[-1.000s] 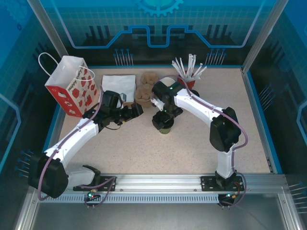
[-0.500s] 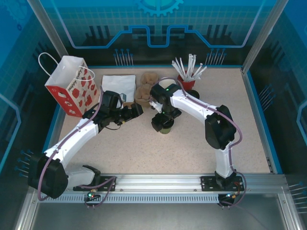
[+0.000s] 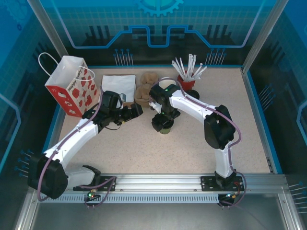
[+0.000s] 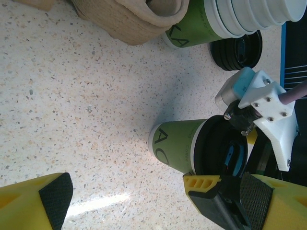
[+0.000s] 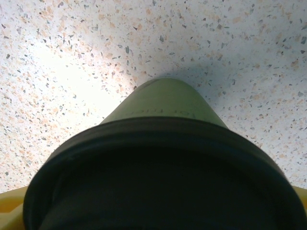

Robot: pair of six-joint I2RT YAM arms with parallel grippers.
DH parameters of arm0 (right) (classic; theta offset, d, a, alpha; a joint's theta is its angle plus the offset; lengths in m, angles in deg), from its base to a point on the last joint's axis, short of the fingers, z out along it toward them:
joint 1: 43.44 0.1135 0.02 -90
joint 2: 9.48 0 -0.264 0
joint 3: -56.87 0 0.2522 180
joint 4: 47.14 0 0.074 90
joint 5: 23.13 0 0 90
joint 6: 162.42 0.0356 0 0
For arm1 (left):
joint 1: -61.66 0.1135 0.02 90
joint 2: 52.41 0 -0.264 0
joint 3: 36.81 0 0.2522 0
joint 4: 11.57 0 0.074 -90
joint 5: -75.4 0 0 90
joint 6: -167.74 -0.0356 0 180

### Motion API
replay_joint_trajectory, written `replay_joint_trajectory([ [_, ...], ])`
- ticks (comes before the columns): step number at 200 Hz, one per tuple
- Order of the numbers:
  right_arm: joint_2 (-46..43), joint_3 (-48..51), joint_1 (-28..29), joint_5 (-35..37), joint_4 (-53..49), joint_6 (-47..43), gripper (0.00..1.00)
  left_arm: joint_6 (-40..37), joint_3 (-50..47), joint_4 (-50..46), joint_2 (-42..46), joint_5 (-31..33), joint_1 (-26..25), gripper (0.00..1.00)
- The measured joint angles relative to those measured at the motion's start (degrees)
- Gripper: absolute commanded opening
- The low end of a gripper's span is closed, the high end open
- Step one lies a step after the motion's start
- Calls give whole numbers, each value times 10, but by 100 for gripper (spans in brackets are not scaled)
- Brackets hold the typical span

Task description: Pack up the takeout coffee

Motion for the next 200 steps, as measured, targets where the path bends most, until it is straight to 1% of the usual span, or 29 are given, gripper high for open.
replay_joint_trajectory([
  [48, -8, 5, -1, 0, 0, 2, 87, -7, 0, -9, 12, 9, 0, 93],
  [70, -35, 28, -9, 0, -1, 3, 87, -8, 0, -19, 23, 18, 0, 94],
  [89, -74, 58, -33, -1, -4, 6, 86, -17, 0, -26, 42, 27, 0, 94],
  [110, -122, 100, -87, -2, -5, 6, 86, -21, 1, -32, 67, 39, 0, 94],
  [133, -155, 131, -171, 1, -8, 5, 86, -29, 7, -40, 86, 53, 0, 94],
  [160, -161, 139, -257, 10, -8, -5, 86, -34, 9, -46, 92, 58, 0, 94],
  [184, -158, 136, -310, 11, -7, -16, 85, -36, 10, -52, 92, 59, 0, 94],
  [200, -142, 115, -340, 13, -9, -23, 85, -37, 11, -56, 92, 60, 0, 94],
])
